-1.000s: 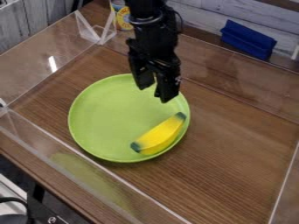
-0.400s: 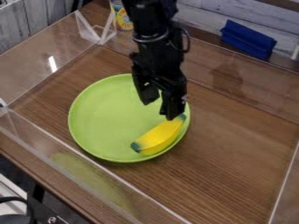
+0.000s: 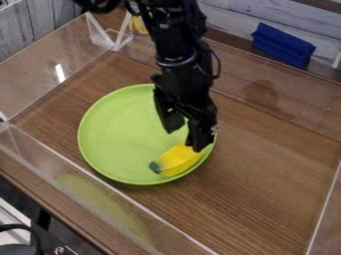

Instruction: Put the banana in the green plate

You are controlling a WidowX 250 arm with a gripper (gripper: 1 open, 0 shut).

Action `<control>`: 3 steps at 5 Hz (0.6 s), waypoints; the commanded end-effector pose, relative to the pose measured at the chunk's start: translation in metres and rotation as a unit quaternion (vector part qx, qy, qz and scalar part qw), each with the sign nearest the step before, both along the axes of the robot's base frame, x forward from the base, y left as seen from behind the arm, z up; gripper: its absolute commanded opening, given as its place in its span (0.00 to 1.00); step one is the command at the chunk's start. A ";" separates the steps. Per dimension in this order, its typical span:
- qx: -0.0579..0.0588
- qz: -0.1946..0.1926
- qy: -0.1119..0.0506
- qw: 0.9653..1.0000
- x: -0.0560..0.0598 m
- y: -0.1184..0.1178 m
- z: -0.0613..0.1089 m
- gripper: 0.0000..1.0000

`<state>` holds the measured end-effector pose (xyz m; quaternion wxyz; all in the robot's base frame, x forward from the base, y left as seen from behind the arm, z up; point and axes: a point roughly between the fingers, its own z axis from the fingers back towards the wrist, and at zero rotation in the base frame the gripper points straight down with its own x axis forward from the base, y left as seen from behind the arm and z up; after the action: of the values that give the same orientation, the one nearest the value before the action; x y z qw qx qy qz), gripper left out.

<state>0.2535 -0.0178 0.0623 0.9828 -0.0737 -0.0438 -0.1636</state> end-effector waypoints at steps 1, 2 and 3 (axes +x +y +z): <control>-0.002 -0.005 -0.027 1.000 0.003 -0.005 0.007 1.00; -0.006 -0.009 -0.023 1.000 0.002 -0.008 0.000 1.00; -0.007 -0.013 -0.019 1.000 0.001 -0.009 -0.006 1.00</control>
<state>0.2517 -0.0245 0.0510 0.9804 -0.0791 -0.0512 -0.1727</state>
